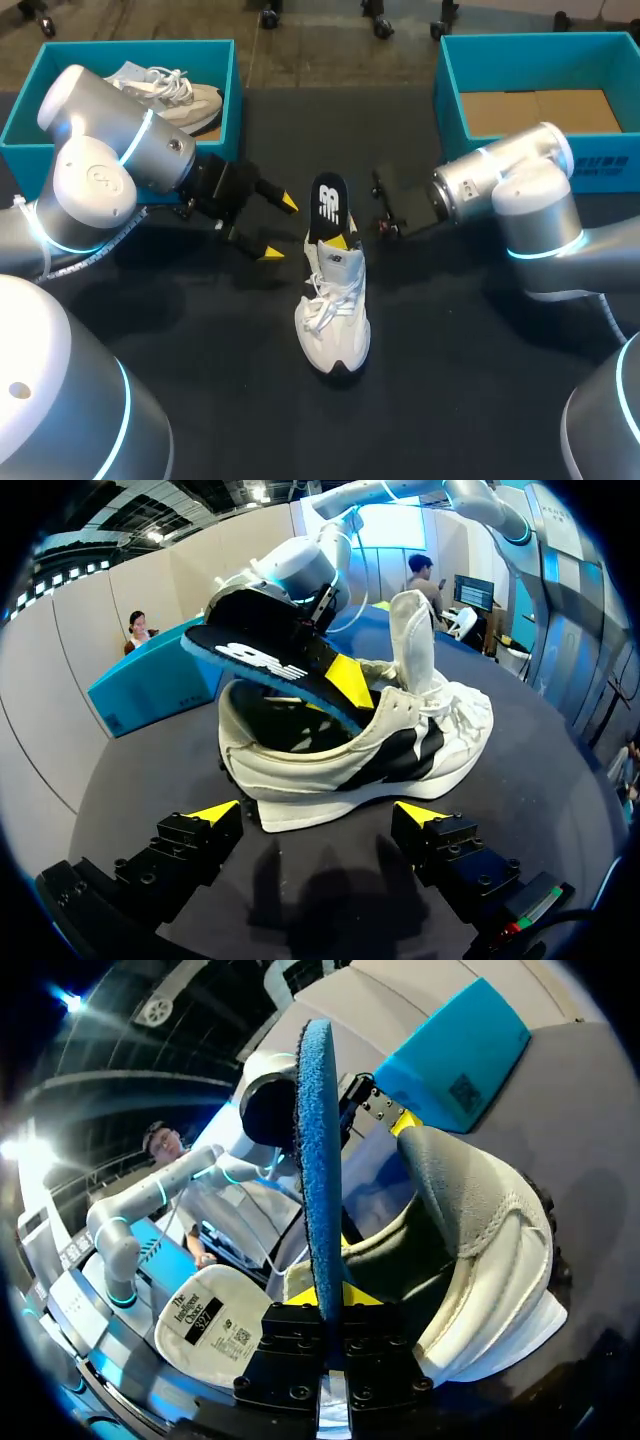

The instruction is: Take the shoe out of the shoebox, open the shoe tongue, remove and reinsert the insole, then place the shoe into the shoebox

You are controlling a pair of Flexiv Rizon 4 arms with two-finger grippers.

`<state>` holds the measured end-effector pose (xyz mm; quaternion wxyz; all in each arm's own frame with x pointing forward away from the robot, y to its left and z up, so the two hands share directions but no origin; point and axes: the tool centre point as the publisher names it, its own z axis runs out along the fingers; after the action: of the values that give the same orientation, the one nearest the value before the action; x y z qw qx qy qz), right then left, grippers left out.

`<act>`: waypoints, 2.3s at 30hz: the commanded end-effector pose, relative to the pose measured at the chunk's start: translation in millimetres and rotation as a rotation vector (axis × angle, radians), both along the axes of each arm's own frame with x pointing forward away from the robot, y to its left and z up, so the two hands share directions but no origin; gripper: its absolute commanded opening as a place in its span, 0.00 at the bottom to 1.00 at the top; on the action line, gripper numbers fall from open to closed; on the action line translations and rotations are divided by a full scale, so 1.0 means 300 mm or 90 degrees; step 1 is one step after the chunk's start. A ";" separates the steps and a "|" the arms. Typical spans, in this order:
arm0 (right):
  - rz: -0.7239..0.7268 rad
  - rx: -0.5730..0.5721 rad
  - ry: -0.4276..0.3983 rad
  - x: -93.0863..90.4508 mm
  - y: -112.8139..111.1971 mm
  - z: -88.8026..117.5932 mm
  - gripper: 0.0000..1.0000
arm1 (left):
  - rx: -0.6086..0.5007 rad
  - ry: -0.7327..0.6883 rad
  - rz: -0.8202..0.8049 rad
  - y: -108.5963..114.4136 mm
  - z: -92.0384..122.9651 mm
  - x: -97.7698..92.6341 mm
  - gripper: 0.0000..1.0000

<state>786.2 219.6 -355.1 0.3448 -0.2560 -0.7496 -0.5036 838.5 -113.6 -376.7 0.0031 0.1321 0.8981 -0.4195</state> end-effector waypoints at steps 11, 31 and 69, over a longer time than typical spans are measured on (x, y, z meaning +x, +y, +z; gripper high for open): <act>-0.002 -0.036 -0.038 0.044 -0.027 0.081 0.26 | 0.002 0.000 0.000 0.000 0.000 -0.001 1.00; 0.038 -0.028 -0.039 0.124 -0.023 0.077 0.00 | 0.002 0.000 0.000 0.000 0.000 -0.001 1.00; 0.041 -0.056 0.024 0.033 -0.019 0.100 0.27 | 0.002 0.000 0.000 0.000 0.000 -0.001 1.00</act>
<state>798.3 217.4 -333.0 0.3699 -0.2519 -0.7675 -0.4590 838.5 -113.6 -376.6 0.0031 0.1322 0.8981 -0.4194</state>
